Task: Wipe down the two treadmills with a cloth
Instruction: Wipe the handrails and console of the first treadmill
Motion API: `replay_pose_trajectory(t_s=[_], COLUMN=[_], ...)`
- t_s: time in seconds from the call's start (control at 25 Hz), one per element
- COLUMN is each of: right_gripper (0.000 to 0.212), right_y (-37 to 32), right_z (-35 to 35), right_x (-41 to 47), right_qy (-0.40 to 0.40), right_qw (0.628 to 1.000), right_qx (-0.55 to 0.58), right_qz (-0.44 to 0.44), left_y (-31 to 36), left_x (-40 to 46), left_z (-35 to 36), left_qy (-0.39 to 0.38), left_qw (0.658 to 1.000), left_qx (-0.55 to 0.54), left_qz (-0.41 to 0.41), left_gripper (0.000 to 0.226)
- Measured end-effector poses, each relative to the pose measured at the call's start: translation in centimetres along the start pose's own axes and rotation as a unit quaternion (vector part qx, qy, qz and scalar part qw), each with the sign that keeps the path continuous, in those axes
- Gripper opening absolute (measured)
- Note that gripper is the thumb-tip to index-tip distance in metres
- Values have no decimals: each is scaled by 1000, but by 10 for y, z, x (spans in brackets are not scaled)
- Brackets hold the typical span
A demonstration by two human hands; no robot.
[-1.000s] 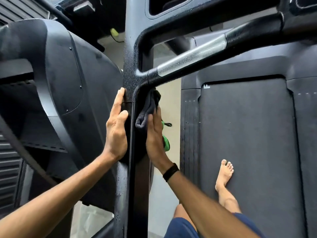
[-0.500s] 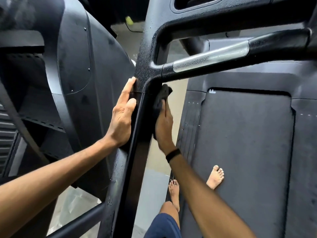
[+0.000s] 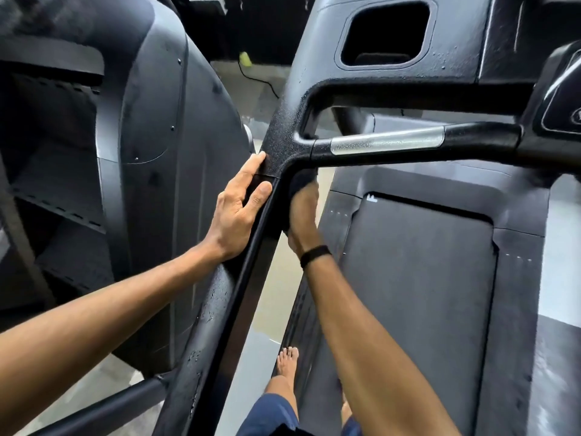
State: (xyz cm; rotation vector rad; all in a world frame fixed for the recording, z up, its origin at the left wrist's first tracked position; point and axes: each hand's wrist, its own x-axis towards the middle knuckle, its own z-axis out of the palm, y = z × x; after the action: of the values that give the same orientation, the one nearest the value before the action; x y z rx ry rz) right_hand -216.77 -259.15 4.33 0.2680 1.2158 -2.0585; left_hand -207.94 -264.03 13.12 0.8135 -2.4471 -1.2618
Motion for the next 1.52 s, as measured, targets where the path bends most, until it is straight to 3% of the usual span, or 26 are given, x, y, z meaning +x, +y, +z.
replay_pose_trajectory(t_s=[0.12, 0.28, 0.4, 0.48, 0.68, 0.76, 0.84, 0.92, 1.08, 1.24, 1.4, 1.52], right_gripper=[69, 55, 48, 64, 91, 92, 92, 74, 54, 51, 81, 52], right_y=[12, 37, 44, 40, 81, 100, 95, 81, 55, 61, 112, 155], right_z=[7, -14, -12, -11, -29, -39, -40, -32, -20, -34, -47, -63], right_x=[-15, -123, -107, -61, -20, -69, -138, -190, -156, -129, -212, -307], right_qy=[91, 29, 4, 11, -46, -16, -25, -26, 26, -28, -32, 19], right_qw=[988, 994, 990, 983, 996, 995, 991, 983, 980, 973, 987, 983], right_qx=[-122, -89, -106, -142, -81, -78, -109, -180, -162, -218, -156, -181], right_qz=[-27, -61, -94, -113, 15, 59, 80, -2, -110, -72, -39, -36], left_y=[-1, -3, -4, -4, 0, 1, 0, -2, -5, -22, -35, -40], left_x=[0, 2, 1, 1, 2, -2, -8, -23, -102, -196, -241, -258], left_z=[1, 1, 2, 1, 2, 3, 2, -3, -23, -41, -58, -52], left_qy=[-1, 4, 5, 6, 18, 62, 173, 227, 123, 16, 8, -17], left_qw=[1000, 1000, 1000, 1000, 1000, 998, 985, 973, 992, 999, 998, 999], left_qx=[-6, -8, -8, -19, -16, -9, -5, -22, -23, 44, 35, -1], left_qz=[0, -6, -4, -10, -13, -14, -28, -35, -16, -22, -54, -35], left_gripper=[61, 58, 60, 61, 58, 52, 46, 44, 44, 50, 52, 52])
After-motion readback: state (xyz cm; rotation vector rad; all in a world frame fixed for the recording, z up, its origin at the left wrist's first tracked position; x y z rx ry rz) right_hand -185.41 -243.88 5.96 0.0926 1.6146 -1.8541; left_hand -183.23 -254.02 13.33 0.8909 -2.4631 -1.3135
